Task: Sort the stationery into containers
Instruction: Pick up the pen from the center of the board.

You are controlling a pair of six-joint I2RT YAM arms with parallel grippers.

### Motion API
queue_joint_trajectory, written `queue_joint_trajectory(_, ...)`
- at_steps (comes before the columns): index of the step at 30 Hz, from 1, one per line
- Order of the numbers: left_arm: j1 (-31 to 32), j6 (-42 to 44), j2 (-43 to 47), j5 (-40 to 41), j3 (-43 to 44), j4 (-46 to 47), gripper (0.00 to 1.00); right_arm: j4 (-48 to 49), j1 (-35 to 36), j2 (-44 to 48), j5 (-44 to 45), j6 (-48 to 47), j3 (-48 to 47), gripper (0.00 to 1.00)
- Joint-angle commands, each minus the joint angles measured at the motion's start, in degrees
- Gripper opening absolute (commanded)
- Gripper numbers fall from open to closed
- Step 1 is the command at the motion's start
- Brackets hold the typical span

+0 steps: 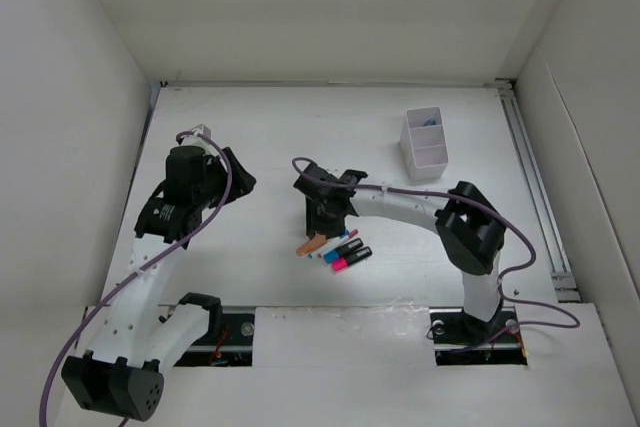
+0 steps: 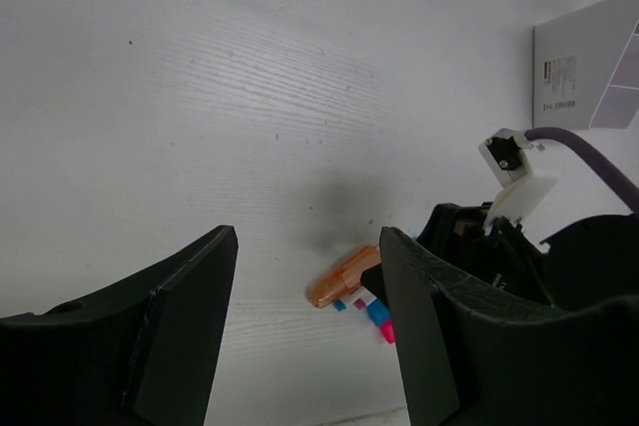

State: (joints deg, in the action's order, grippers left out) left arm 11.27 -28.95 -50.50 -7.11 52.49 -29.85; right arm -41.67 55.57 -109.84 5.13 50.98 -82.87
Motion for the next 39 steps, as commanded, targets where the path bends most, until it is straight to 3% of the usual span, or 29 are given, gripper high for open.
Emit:
queue_joint_trajectory(1,0.3,0.7,0.9,-0.5,0.7,0.3,0.56,2.0,0.4,-1.2,0.6,1.8,-1.3,0.5)
queue_joint_trajectory(30,0.3,0.7,2.0,-1.6,-0.4,0.8,0.56,3.2,0.4,-6.5,-0.3,4.5,-1.9,0.57)
queue_joint_trajectory(36,0.3,0.7,2.0,-1.6,-0.4,0.8,0.56,1.9,0.4,-7.2,-0.3,4.5,-4.5,0.5)
queue_joint_trajectory(39,0.3,0.7,2.0,-1.6,-0.4,0.8,0.56,1.9,0.4,-7.2,-0.8,4.5,-4.5,0.39)
